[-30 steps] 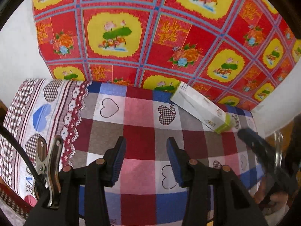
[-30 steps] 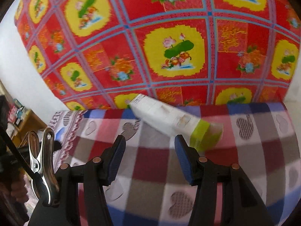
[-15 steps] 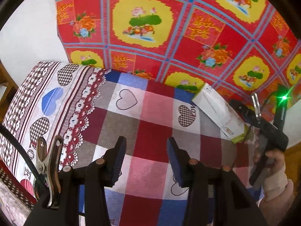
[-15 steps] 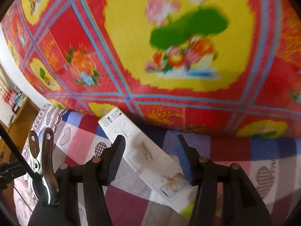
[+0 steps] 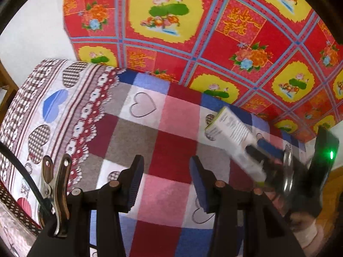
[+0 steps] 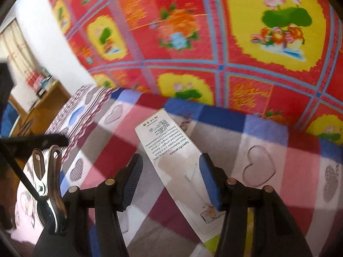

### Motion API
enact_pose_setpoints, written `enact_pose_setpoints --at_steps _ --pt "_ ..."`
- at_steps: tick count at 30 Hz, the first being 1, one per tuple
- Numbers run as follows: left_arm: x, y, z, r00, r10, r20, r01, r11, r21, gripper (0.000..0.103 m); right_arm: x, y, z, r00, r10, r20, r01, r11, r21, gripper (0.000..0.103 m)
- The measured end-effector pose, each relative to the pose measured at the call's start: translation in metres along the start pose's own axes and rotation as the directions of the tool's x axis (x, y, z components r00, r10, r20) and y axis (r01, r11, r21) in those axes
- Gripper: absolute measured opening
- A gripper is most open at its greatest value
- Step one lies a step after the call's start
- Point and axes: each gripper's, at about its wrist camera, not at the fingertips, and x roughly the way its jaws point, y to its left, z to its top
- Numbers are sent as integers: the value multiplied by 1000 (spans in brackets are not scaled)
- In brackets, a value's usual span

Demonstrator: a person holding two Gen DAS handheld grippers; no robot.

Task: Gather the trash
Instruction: 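Lower both grippers onto the selfie stick box and close on it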

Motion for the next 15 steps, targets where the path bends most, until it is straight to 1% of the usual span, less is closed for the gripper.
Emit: enact_pose_setpoints --at_steps 3,5,6,7,10,13,15 --pt "11 -16 13 1000 -14 -10 14 998 54 46 -16 3 -6 999 -15 33 14 1000 26 56" --pt "19 -28 23 1000 -15 -16 17 995 98 46 -27 1 -10 998 -53 34 50 995 81 56" --pt "23 -32 27 1000 -18 -17 20 993 115 47 -30 -1 -11 996 -91 9 90 989 118 56" --pt "28 -38 32 1000 -21 -19 24 991 134 50 -37 -5 -14 993 -120 -13 120 979 165 56" --pt "47 -52 42 999 -16 -32 22 982 190 51 -58 -15 -27 993 -117 -4 114 960 255 56" --pt "63 -64 48 997 -38 -65 53 966 252 51 -71 -29 -39 986 -166 -22 163 929 331 56" --pt "74 -69 51 995 -44 -93 69 956 285 51 -72 -39 -46 985 -166 -39 168 911 376 56"
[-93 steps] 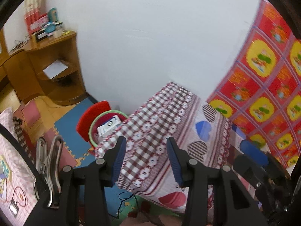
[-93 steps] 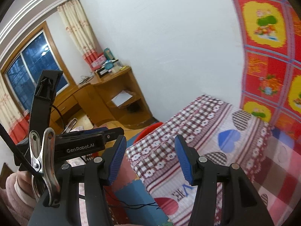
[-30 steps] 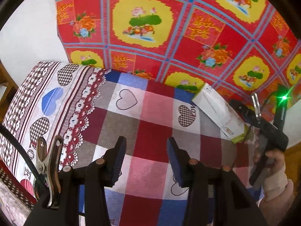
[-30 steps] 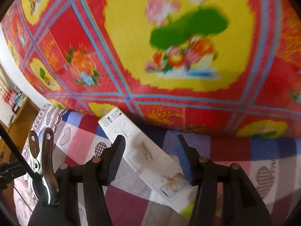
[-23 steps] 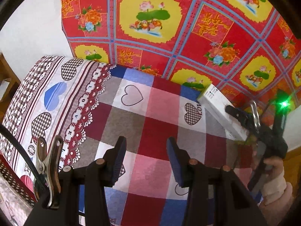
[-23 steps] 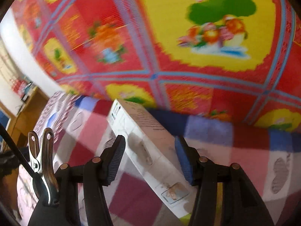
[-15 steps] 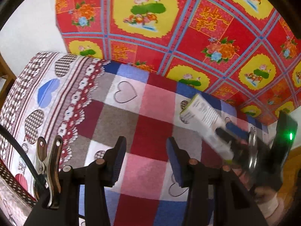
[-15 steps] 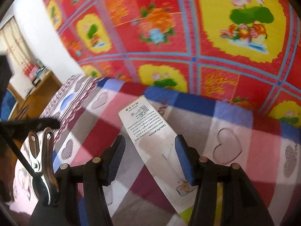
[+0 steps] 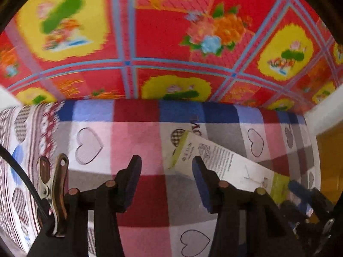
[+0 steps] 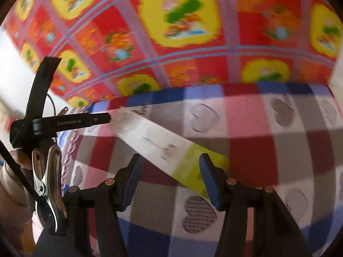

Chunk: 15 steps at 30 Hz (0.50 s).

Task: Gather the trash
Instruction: 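Lower both grippers onto the selfie stick box and close on it, then lift the selfie stick box off the bed with both grippers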

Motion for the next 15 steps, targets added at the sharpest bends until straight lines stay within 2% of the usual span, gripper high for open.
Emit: enact_pose_setpoints --at_steps 3,6,10,12,15 --pt "14 -1 8 999 -31 -36 31 999 20 51 10 -14 -1 1000 9 -30 -7 998 67 56" --pt "20 -1 15 993 -112 -36 113 993 21 51 17 -15 4 999 36 -27 -34 996 84 56" --pt "30 -5 16 992 -122 -38 123 992 22 51 13 -12 8 999 32 5 -32 991 131 56" --pt "31 -6 14 989 -144 -26 144 990 4 51 6 -10 8 1000 -4 9 3 993 121 56" --pt "31 -7 12 991 -131 -13 131 991 6 53 -8 -12 5 997 -76 8 75 991 114 56"
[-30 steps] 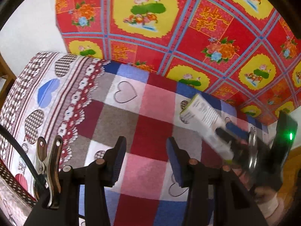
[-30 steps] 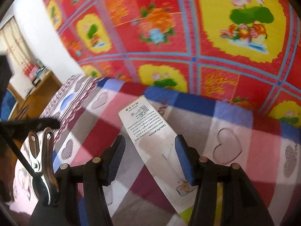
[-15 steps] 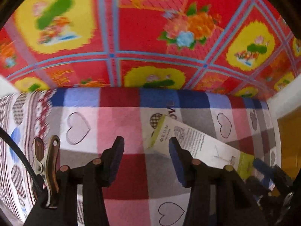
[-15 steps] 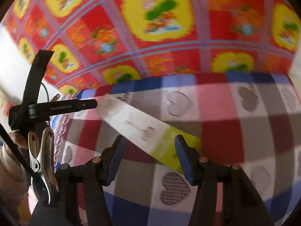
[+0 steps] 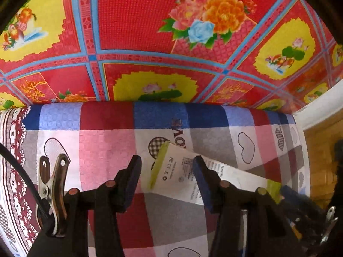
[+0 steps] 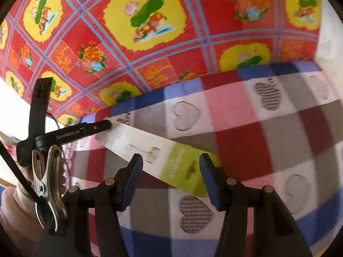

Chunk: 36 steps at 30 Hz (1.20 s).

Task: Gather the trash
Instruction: 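Lift the selfie stick box off the bed with both grippers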

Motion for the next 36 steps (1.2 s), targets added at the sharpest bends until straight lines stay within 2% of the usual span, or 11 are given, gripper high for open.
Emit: enact_pose_setpoints --at_steps 2,5,8,11,14,17,21,27,36 --pt "-1 -3 -1 1000 14 3 -14 1000 17 53 -1 -5 -1 1000 -22 -21 22 1000 11 56" --pt "0 -6 -4 1000 13 -2 -13 999 30 54 13 -13 -6 998 -4 -66 6 1000 31 56" --pt "3 -5 -6 999 -24 -23 24 1000 6 54 36 -17 -10 993 41 -113 -35 998 56 56" --pt "11 -2 -10 991 -114 -73 110 993 -51 60 48 -20 -10 990 97 -100 -89 993 81 64" --pt "12 -2 -14 989 -126 -79 122 991 -57 62 54 -20 -8 988 125 -90 -118 990 70 69" --pt "12 -9 -18 989 -114 -90 112 993 -24 64 54 -16 -10 986 137 -91 -133 990 56 69" --pt "7 -11 -29 989 -110 -100 108 994 -28 64 51 -6 -14 988 123 -98 -124 992 1 69" --pt "-19 -1 -59 993 -89 -76 86 996 -34 64 48 17 -26 983 143 -118 -150 987 -58 69" --pt "-78 51 -102 999 -34 19 37 983 -179 64 37 94 -39 972 190 -137 -217 952 -214 69"
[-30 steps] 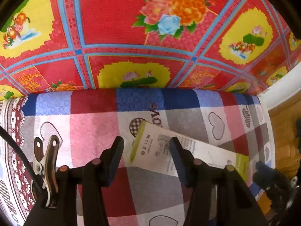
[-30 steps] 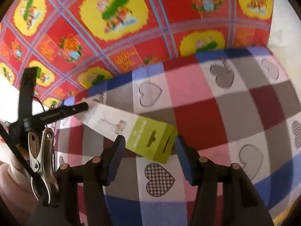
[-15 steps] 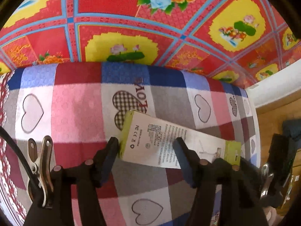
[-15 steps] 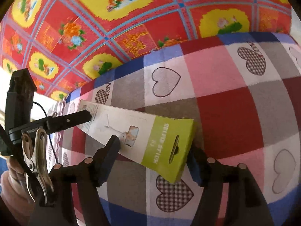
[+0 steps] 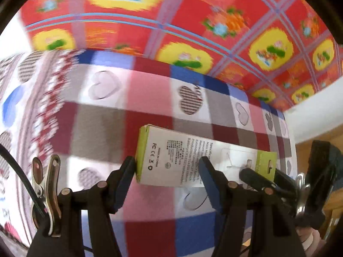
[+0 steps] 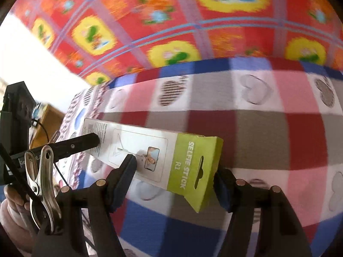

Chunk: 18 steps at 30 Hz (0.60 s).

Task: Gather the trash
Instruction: 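Lift the selfie stick box off the bed with both grippers, then carry the selfie stick box with both grippers over the red bucket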

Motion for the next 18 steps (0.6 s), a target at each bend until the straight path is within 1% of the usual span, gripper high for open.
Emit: enact_pose_setpoints --at_steps 4,8,13,18 --pt "-33 37 -14 999 13 43 -10 996 -87 64 6 48 -1 1000 28 -5 -28 996 -88 69" --pt "-66 76 -32 995 30 90 -15 986 -168 64 13 92 -5 998 60 -14 -61 987 -152 69" --pt "-106 123 -55 989 64 133 -32 972 -232 64 23 144 -16 995 94 -31 -99 973 -210 69" --pt "-142 163 -75 980 102 171 -52 960 -276 64 33 197 -30 991 122 -48 -130 957 -258 68"
